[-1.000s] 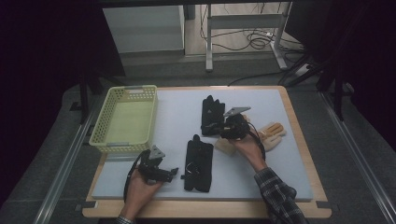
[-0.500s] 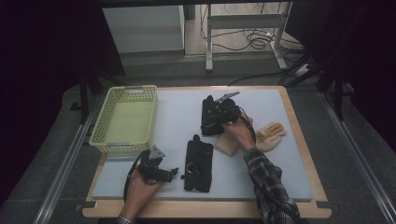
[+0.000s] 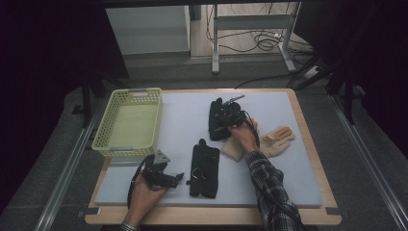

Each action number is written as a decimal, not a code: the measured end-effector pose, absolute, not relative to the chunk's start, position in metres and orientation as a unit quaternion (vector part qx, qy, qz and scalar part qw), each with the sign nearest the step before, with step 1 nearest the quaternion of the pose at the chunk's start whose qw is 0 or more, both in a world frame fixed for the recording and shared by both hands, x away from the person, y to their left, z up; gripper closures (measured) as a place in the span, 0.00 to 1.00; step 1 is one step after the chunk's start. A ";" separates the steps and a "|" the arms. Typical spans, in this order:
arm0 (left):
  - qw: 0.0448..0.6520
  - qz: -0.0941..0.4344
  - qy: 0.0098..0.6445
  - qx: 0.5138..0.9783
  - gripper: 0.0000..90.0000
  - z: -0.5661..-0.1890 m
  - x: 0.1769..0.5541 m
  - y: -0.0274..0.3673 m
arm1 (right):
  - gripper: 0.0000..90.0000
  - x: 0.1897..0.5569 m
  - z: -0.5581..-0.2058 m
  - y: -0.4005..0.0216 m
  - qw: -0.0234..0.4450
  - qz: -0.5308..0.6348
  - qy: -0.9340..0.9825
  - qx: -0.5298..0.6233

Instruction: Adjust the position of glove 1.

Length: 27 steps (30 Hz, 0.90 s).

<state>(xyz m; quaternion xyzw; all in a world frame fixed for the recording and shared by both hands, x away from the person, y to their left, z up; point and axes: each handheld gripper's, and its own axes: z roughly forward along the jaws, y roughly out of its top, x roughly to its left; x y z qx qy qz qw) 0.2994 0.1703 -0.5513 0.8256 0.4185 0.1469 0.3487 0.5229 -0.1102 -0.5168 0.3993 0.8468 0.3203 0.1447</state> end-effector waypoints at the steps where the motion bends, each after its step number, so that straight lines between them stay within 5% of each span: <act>1: 0.349 0.147 0.419 0.825 0.05 -0.551 0.299 0.170 | 0.91 0.523 -0.516 -0.110 0.147 0.318 0.847 0.401; 27: 0.348 0.147 0.418 0.826 0.05 -0.551 0.299 0.171 | 0.93 0.441 -0.445 -0.116 0.111 0.419 0.815 0.384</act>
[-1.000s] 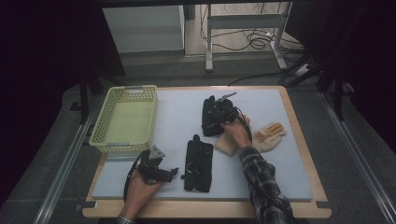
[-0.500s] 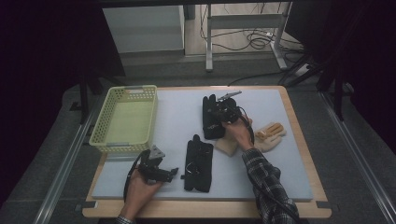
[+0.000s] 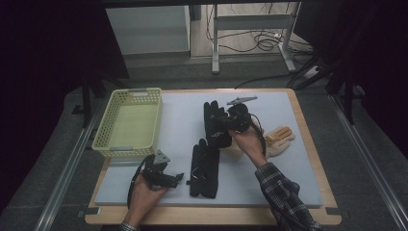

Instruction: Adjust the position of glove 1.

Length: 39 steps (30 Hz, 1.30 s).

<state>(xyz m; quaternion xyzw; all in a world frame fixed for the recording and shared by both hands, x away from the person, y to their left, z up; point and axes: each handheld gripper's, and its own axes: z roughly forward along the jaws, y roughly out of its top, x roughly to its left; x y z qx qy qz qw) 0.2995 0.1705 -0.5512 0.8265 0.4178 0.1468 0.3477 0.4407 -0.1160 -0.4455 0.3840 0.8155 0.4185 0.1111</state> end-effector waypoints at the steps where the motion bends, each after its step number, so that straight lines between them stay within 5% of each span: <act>1: 0.348 0.147 0.419 0.826 0.05 -0.551 0.299 0.170 | 0.93 0.435 -0.445 -0.115 0.110 0.423 0.814 0.382; 24: 0.350 0.148 0.420 0.824 0.05 -0.552 0.299 0.170 | 0.96 0.321 -0.474 -0.098 0.082 0.443 0.824 0.343; 39: 0.350 0.147 0.421 0.824 0.05 -0.552 0.299 0.170 | 0.62 0.331 -0.490 -0.092 0.071 0.353 0.918 0.167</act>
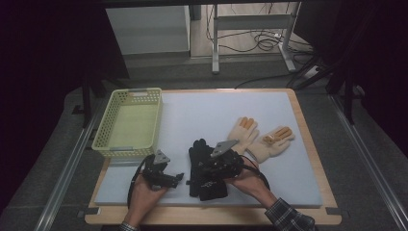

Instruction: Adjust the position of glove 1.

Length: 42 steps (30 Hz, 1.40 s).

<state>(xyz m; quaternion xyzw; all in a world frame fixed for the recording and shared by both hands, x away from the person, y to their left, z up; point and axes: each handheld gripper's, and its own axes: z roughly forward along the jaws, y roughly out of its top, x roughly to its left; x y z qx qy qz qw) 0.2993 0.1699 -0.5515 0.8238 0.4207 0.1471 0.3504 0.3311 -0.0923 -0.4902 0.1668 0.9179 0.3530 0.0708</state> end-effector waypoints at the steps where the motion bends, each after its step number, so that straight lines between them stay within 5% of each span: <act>1: 0.350 0.147 0.421 0.824 0.05 -0.552 0.299 0.170 | 0.61 0.334 -0.493 -0.089 0.074 0.339 0.925 0.153; 3: 0.350 0.147 0.421 0.824 0.05 -0.552 0.299 0.170 | 0.65 0.341 -0.499 -0.085 0.071 0.320 0.935 0.138; 7: 0.350 0.148 0.420 0.824 0.05 -0.552 0.299 0.170 | 0.92 0.347 -0.506 -0.079 0.045 0.304 0.940 0.145; 11: 0.350 0.147 0.421 0.824 0.05 -0.552 0.299 0.170 | 0.97 0.343 -0.504 -0.080 0.046 0.311 0.932 0.177; 22: 0.350 0.147 0.421 0.824 0.05 -0.551 0.299 0.170 | 0.98 0.331 -0.465 -0.089 0.041 0.390 0.875 0.284; 26: 0.350 0.147 0.421 0.824 0.05 -0.551 0.299 0.170 | 0.98 0.329 -0.458 -0.086 0.075 0.386 0.866 0.310; 35: 0.350 0.148 0.420 0.824 0.05 -0.552 0.299 0.170 | 0.97 0.337 -0.487 -0.075 0.060 0.384 0.838 0.383; 42: 0.350 0.147 0.420 0.824 0.05 -0.551 0.299 0.170 | 0.74 0.340 -0.496 -0.084 0.064 0.390 0.850 0.349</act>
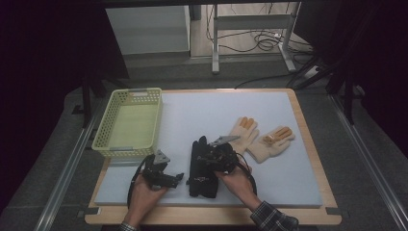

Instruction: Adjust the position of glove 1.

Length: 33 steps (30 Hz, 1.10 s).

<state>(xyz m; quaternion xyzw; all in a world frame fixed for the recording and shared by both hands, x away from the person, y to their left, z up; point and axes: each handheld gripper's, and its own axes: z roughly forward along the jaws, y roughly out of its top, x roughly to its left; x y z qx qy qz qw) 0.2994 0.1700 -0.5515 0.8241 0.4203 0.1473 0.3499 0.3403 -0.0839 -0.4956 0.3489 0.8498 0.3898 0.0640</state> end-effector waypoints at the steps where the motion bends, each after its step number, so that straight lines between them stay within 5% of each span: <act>1: 0.350 0.148 0.421 0.824 0.05 -0.552 0.299 0.170 | 0.73 0.340 -0.494 -0.088 0.067 0.392 0.850 0.346; 6: 0.351 0.146 0.422 0.823 0.05 -0.551 0.299 0.170 | 0.75 0.337 -0.495 -0.109 0.090 0.398 0.852 0.328; 12: 0.337 0.158 0.437 0.819 0.05 -0.549 0.295 0.175 | 0.98 0.325 -0.504 -0.133 0.081 0.412 0.850 0.317; 33: 0.343 0.157 0.445 0.812 0.05 -0.553 0.282 0.212 | 0.98 0.291 -0.536 -0.121 0.060 0.396 0.881 0.252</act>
